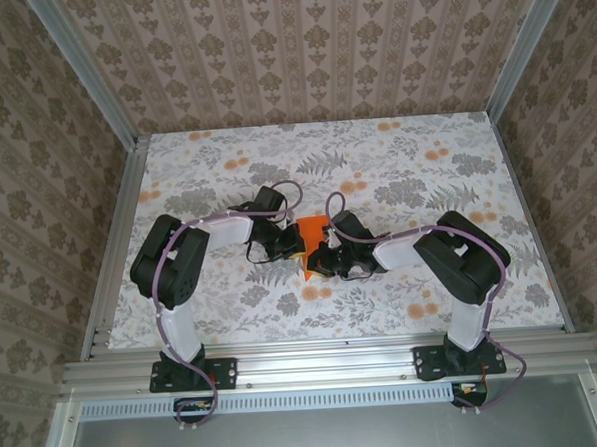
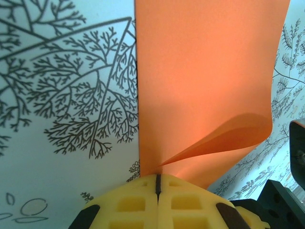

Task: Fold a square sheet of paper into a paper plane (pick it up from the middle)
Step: Third fold the triangle at the center of the table.

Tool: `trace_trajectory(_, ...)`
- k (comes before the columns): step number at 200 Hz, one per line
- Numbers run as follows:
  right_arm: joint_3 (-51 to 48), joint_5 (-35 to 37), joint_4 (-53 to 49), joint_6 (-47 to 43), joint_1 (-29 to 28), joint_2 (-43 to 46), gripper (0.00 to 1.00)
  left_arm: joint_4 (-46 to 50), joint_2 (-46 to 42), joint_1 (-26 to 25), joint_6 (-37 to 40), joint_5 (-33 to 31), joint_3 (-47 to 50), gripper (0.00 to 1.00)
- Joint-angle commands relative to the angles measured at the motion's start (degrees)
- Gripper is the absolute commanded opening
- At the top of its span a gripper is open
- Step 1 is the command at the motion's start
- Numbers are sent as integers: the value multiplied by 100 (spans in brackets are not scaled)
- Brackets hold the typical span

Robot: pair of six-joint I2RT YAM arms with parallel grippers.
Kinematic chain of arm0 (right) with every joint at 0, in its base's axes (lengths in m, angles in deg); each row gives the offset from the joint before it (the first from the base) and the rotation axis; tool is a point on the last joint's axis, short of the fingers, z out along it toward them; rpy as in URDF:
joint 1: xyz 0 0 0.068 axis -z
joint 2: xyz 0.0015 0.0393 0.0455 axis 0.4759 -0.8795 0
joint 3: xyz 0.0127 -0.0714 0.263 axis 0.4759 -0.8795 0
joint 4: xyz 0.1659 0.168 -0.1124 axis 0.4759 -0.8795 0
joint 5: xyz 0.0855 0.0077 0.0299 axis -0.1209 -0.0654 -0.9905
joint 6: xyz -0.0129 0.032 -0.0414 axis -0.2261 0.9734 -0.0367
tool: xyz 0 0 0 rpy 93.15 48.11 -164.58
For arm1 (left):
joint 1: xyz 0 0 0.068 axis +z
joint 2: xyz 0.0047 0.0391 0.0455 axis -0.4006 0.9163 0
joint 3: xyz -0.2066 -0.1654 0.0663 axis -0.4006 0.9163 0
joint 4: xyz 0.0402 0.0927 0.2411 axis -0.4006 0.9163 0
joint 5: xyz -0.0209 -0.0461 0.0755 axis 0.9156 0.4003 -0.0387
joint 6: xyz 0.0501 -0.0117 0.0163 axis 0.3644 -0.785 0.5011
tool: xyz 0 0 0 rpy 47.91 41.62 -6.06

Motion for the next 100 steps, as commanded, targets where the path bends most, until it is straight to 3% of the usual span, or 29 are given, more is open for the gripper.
trace_trajectory(1,-117,-208,449,13,-65,-26,7,453,412,-58,-51,-683,105,0)
trace_trajectory(100,-16,-61,411,-1,-190,-453,8,462,447,-90,-71,-719,129,0)
